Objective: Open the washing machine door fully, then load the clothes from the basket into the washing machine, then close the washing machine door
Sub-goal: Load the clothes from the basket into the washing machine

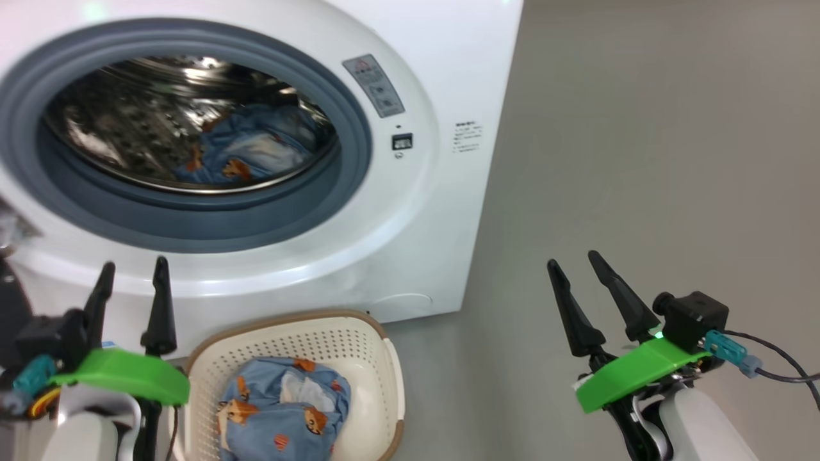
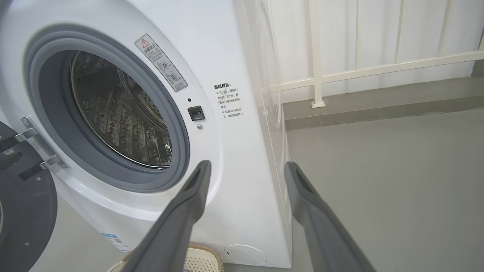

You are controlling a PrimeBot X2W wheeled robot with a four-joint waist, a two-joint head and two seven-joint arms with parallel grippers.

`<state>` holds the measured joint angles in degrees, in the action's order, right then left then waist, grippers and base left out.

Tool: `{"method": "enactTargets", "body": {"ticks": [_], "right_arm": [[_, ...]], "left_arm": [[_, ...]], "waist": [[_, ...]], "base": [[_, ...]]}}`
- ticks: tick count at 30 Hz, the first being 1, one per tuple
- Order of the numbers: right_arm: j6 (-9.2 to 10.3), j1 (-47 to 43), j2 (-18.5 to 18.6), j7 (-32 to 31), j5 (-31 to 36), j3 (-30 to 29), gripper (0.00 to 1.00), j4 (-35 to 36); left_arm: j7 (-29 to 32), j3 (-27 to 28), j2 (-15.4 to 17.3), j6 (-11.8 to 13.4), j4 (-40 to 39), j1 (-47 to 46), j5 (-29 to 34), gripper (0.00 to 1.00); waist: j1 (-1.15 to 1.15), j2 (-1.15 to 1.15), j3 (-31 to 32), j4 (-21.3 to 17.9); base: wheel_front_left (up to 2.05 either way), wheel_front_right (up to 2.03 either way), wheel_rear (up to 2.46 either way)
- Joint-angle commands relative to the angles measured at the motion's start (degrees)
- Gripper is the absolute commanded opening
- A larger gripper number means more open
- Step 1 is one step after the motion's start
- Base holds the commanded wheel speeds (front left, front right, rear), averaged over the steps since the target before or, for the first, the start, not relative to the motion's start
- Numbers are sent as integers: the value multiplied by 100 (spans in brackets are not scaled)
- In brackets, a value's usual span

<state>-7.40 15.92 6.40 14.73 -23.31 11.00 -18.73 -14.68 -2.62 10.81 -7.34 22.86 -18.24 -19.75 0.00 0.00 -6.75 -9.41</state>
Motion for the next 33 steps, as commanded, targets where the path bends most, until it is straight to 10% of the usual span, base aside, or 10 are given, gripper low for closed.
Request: {"method": "enactTargets", "body": {"ticks": [1,33], "right_arm": [[-9,-45,38,27,-19,102,100,146],[-9,-261,269,27,55,-35,100,287]], "left_arm": [[-32,258,132,6,-263,61,71,100],[-32,715,-492,12,-1380,1382,418,100]], "waist": [[0,0,185,182],[0,0,407,377]], "base": [[0,0,0],[0,0,0]]}}
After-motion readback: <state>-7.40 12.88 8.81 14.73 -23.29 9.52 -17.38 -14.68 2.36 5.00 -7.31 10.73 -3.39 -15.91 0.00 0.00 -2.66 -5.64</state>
